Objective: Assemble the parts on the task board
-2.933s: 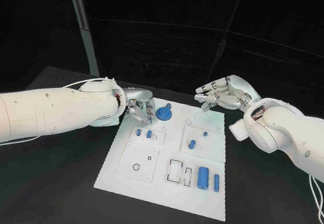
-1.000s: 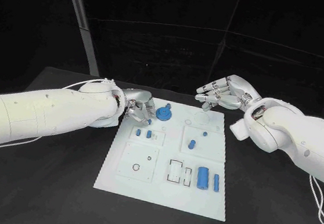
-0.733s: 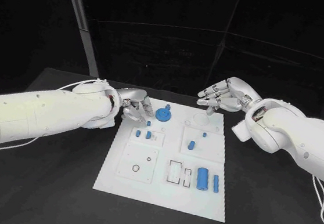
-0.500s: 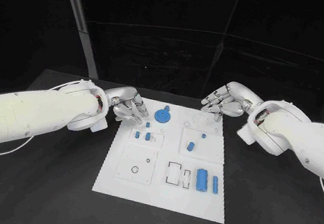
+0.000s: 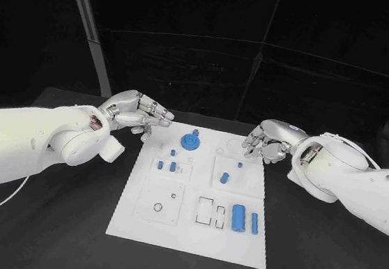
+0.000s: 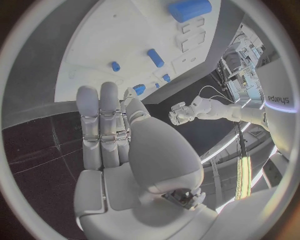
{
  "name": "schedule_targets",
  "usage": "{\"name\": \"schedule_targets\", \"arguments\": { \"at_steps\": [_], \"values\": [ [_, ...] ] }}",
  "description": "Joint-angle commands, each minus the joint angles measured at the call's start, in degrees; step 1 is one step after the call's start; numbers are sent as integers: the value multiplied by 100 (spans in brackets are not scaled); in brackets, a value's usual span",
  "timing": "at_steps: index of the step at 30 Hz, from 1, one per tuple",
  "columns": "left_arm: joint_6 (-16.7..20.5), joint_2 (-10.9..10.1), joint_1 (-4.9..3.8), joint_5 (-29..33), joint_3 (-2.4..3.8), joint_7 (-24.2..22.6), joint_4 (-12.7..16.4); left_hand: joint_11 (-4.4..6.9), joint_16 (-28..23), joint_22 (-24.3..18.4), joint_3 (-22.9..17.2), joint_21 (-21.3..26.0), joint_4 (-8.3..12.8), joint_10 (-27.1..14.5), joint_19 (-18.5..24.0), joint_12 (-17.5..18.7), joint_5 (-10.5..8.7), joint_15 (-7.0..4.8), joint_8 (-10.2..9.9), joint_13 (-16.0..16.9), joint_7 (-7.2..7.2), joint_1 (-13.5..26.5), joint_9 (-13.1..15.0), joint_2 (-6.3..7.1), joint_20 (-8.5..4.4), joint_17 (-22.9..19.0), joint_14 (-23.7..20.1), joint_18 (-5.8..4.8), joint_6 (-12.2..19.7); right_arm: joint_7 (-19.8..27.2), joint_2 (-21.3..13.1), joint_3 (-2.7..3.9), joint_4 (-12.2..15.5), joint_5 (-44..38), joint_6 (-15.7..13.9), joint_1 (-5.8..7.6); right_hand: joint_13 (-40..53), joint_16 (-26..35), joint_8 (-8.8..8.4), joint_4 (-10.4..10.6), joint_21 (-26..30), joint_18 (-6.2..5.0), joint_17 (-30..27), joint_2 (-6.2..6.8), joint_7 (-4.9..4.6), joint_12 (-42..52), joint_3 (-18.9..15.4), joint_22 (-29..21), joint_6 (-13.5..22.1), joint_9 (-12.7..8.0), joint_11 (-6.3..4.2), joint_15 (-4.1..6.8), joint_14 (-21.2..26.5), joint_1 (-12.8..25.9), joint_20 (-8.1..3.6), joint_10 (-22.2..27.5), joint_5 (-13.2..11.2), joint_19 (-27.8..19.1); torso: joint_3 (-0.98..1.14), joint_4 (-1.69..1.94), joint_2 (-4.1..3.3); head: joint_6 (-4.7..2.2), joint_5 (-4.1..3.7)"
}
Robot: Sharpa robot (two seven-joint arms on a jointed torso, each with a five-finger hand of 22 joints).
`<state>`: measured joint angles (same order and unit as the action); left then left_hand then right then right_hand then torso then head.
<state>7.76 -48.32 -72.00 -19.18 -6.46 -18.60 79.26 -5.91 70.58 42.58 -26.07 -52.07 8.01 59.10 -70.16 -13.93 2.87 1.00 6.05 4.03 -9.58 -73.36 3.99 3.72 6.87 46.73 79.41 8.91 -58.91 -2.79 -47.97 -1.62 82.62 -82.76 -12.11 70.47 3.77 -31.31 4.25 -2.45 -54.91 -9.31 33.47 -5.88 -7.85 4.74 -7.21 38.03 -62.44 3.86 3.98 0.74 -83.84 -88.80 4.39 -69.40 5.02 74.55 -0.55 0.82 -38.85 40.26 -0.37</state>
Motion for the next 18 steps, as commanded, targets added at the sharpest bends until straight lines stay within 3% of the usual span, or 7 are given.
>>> {"name": "schedule_targets", "arguments": {
  "at_steps": [1, 4, 8, 18],
  "values": [
    [-49, -27, -9, 1734, 1, -683, 150, 5, -54, -106, 22, 113, -29, 68, 73, -36, 0, -11, -2, -2, 14, 57, -10, -1, -9, -103, -57, 101, -35, -354, 14, 1, 60, -942, -68, -85, -10, -85, -45, -9, -146, 101, 54, 57, -17, -48, 58, 155, 5, -7, 12, 25, -162, 59, 15, 65, -38, -36, -1, 6, -3, -18, -47],
    [-81, -44, -7, 1918, -1, -752, 241, 17, -146, -302, 48, 301, -42, 104, 187, -60, -1, -19, -8, -3, 22, 62, -11, -7, -17, -290, -143, 136, -46, -414, 46, 1, 62, -1111, -93, -184, -19, -152, -66, -23, -258, 112, 93, 74, -32, -83, 98, 272, 63, -14, 38, 11, -146, 94, 29, 150, -67, -58, 4, 20, -7, -18, -62],
    [-101, -64, -4, 2040, -3, -811, 312, 22, -170, -385, 66, 392, -46, 120, 259, -74, 0, -23, -15, -6, 28, 58, -12, -11, -21, -340, -176, 148, -49, -454, 108, 0, 23, -1238, -140, -294, -25, -232, -77, -57, -366, 116, 138, 126, -76, -107, 158, 371, 209, -22, 85, -23, -111, 137, 58, 318, -92, -108, 9, 7, -11, -21, -48],
    [-117, -71, 0, 2108, -6, -839, 325, 23, -180, -412, 75, 422, -48, 125, 285, -79, 0, -24, -18, -6, 28, 59, -12, -9, -22, -364, -189, 152, -50, -411, 283, 0, -160, -1235, -62, -392, -22, -415, -62, -145, -657, 142, 239, 147, -110, -66, 357, 698, 309, -12, 124, -49, -73, 188, 103, 437, -97, -129, 5, 7, -15, 0, -66]
  ]
}}
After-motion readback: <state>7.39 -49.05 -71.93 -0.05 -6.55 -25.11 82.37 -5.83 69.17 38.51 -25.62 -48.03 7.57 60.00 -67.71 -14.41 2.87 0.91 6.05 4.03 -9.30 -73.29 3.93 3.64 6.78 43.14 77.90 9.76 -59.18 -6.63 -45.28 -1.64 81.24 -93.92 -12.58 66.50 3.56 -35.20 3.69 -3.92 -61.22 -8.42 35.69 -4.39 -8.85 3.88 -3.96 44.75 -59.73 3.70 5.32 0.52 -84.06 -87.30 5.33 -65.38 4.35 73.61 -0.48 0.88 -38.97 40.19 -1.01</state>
